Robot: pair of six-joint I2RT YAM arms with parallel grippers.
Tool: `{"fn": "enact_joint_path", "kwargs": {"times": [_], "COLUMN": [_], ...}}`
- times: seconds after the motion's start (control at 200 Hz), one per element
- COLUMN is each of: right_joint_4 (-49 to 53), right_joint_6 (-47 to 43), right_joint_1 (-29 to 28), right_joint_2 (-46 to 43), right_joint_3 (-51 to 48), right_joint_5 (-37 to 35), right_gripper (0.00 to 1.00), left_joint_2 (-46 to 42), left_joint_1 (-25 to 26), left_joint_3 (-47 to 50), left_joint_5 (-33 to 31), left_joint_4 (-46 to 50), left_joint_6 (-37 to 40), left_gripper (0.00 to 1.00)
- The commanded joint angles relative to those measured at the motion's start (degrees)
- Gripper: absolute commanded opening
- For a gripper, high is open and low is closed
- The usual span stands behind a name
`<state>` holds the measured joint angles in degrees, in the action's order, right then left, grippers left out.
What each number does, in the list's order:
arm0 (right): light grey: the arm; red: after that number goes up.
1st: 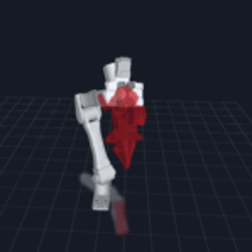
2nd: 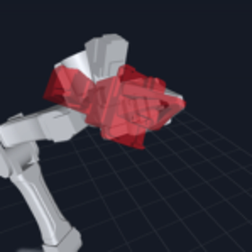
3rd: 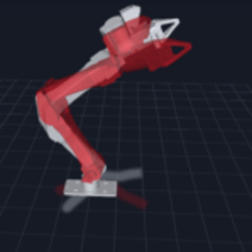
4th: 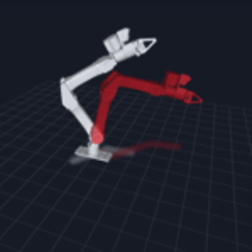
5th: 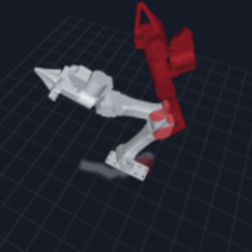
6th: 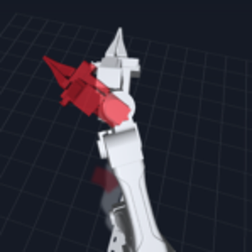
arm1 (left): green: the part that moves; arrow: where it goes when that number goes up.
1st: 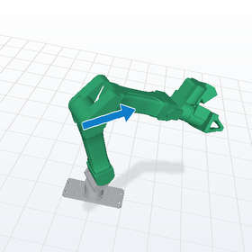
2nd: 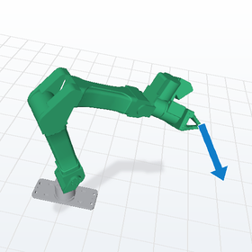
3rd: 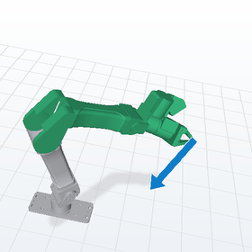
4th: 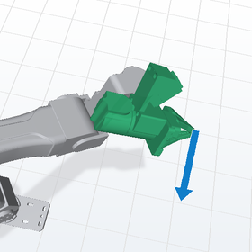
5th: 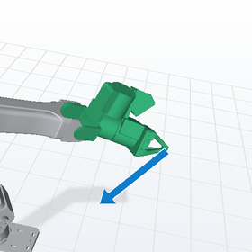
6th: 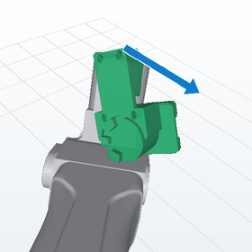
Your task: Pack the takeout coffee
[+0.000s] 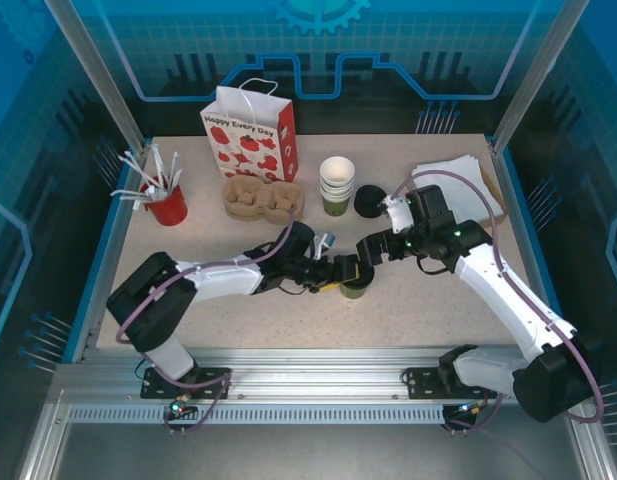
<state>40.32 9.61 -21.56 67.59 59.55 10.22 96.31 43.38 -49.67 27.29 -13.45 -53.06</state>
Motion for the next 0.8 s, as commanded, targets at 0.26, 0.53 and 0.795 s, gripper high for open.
{"fn": "enact_joint_path", "kwargs": {"times": [0.26, 0.53, 0.795], "right_joint_4": [2.5, 0.7, -7.2], "right_joint_6": [0.2, 5.5, 5.8], "right_joint_1": [1.7, 3.0, -2.9], "right_joint_2": [-1.9, -6.1, -3.0], "right_joint_3": [2.6, 6.3, 12.6], "right_joint_5": [-0.8, -6.8, -7.6], "right_gripper": [0.99, 0.99, 0.98], "left_joint_2": [6.5, -3.9, -19.4], "left_joint_1": [2.3, -1.2, -17.7], "left_joint_3": [-10.2, -7.8, -6.2], "left_joint_5": [1.0, -1.5, -13.3], "left_joint_4": [0.5, 11.6, 26.0], "left_joint_6": [0.3, 8.6, 23.8], "left_gripper": [0.88, 0.92, 0.9]}}
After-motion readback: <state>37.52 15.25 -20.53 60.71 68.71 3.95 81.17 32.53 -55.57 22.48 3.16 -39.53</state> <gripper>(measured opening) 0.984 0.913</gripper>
